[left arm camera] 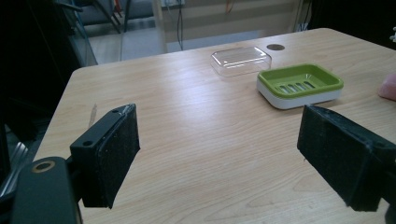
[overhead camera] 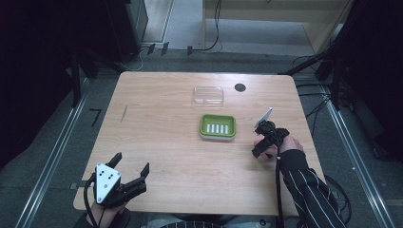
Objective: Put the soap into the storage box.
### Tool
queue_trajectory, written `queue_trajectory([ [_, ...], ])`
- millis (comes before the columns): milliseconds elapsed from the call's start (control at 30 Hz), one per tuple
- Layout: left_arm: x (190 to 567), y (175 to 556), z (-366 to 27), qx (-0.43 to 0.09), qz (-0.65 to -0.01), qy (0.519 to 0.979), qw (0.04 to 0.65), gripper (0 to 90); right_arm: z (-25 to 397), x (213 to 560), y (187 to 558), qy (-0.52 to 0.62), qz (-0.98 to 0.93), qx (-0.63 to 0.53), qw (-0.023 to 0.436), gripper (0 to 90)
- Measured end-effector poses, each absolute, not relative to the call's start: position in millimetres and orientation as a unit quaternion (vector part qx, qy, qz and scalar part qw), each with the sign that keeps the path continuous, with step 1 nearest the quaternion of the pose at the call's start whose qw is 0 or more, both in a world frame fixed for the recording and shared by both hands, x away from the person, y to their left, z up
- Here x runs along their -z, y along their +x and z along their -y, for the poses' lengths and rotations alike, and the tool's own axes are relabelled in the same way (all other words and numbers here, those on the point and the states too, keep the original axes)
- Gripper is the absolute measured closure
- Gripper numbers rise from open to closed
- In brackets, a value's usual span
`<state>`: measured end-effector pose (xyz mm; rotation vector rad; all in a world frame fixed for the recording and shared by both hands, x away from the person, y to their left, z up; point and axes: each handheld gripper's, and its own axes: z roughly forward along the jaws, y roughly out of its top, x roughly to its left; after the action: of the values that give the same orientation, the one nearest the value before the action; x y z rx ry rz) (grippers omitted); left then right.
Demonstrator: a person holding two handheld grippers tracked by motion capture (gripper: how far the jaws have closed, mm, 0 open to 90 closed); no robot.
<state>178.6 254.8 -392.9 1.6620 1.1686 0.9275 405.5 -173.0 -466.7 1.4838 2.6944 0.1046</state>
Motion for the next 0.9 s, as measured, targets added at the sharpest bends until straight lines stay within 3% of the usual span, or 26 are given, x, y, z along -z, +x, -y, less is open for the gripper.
queue_trajectory([
  [100,392.9,178.5,-255.0,-0.374,-0.471,0.668,0.438,13.3,172.1,466.6,408.3,0.479,-0.877,-0.035,0.032,10.9],
  [467,392.8,178.5,-255.1,-0.374,-0.471,0.668,0.438,13.4,172.2,469.1,411.9,0.485,-0.873,-0.029,0.027,26.1],
  [733,392.8,178.5,-255.3,-0.373,-0.470,0.668,0.440,13.4,174.7,467.5,411.9,0.489,-0.871,-0.036,0.024,36.7],
  [900,392.7,178.3,-255.6,-0.373,-0.470,0.668,0.440,13.3,176.5,467.2,411.8,0.491,-0.870,-0.041,0.019,38.2],
])
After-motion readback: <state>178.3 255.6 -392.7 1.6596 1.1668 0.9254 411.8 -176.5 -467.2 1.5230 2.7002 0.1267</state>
